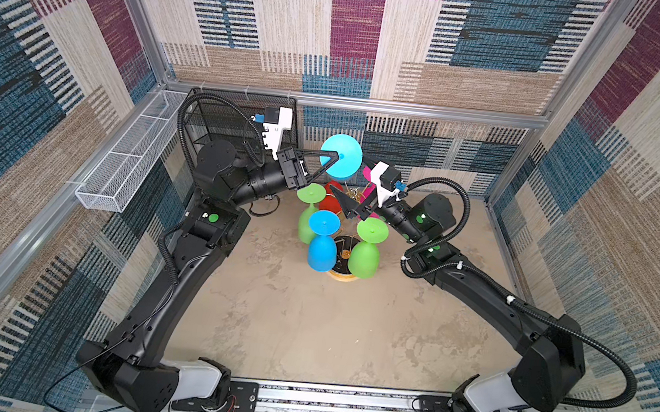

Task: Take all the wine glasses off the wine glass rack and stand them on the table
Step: 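Grasp the blue glass's base with the left gripper while the right gripper holds it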

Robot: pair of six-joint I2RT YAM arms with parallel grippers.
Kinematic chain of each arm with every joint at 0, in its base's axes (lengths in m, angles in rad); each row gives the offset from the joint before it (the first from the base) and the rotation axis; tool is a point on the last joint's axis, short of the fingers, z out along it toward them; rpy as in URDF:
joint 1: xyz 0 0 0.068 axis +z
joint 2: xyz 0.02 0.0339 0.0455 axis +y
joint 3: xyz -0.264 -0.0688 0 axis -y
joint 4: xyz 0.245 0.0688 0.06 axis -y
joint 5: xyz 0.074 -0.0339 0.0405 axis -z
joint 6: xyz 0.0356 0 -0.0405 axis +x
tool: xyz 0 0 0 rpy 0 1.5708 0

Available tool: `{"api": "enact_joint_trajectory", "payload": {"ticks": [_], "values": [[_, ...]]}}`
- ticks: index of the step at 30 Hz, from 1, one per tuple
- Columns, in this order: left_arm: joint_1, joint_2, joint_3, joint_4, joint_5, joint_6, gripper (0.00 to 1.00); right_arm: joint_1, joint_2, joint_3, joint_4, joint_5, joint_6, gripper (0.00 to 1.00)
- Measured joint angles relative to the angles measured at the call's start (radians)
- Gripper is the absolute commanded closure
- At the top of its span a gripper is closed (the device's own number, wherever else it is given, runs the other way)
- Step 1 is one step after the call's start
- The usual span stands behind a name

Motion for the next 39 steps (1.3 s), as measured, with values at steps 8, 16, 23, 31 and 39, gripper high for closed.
{"api": "enact_joint_trajectory", "payload": {"ticks": [8, 16, 23, 31, 39], "values": [[0.002, -0.01, -0.01, -0.005, 0.005, -0.027, 1.0, 0.005, 0.061, 0.047, 0.048, 0.043, 0.011, 0.01], [0.004, -0.01, -0.024, 0.02, 0.006, -0.059, 1.0, 0.012, 0.091, 0.082, 0.053, 0.064, 0.011, 0.01], [0.006, -0.008, -0.025, 0.035, 0.024, -0.079, 1.0, 0.019, 0.112, 0.094, 0.053, 0.067, 0.011, 0.01], [0.011, -0.011, -0.023, 0.041, 0.026, -0.086, 1.0, 0.029, 0.124, 0.106, 0.046, 0.067, 0.011, 0.01], [0.017, -0.012, -0.024, 0.05, 0.027, -0.102, 1.0, 0.035, 0.121, 0.106, 0.038, 0.074, 0.006, 0.15]]}}
